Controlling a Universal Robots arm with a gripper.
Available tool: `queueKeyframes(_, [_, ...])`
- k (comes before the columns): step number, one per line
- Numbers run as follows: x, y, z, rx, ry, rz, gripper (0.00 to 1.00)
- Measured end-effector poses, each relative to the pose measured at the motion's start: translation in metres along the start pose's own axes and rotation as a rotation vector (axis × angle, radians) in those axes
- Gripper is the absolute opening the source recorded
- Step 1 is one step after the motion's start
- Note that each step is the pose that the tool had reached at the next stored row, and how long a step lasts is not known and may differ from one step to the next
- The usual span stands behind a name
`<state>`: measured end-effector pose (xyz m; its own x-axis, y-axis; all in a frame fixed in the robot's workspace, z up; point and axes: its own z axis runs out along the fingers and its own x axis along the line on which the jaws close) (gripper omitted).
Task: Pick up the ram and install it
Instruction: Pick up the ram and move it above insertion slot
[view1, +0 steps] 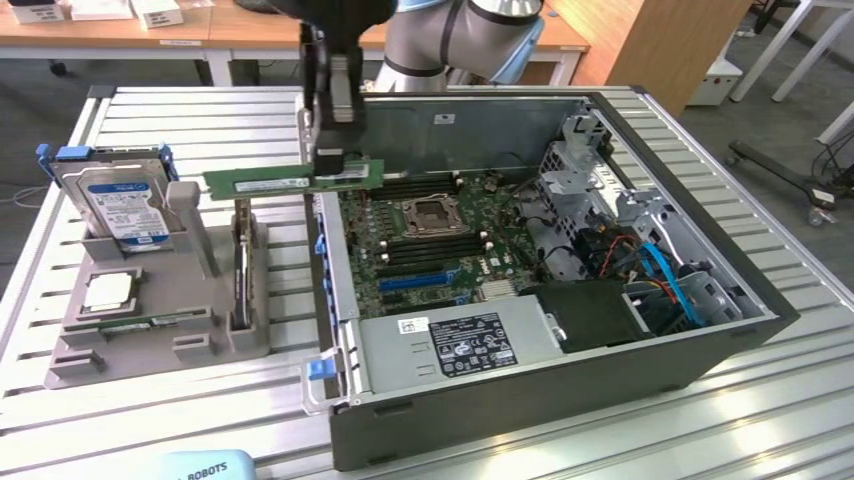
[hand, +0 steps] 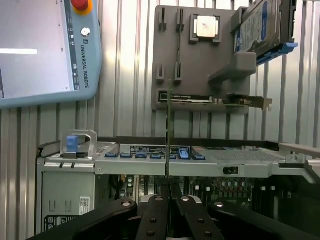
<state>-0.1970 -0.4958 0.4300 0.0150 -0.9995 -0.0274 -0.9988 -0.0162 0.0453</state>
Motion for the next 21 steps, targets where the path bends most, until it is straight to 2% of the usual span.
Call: queueKeyframes(21, [0.001, -0.0659, -0.0030, -0.0002, 0.0003, -0.006, 0.11])
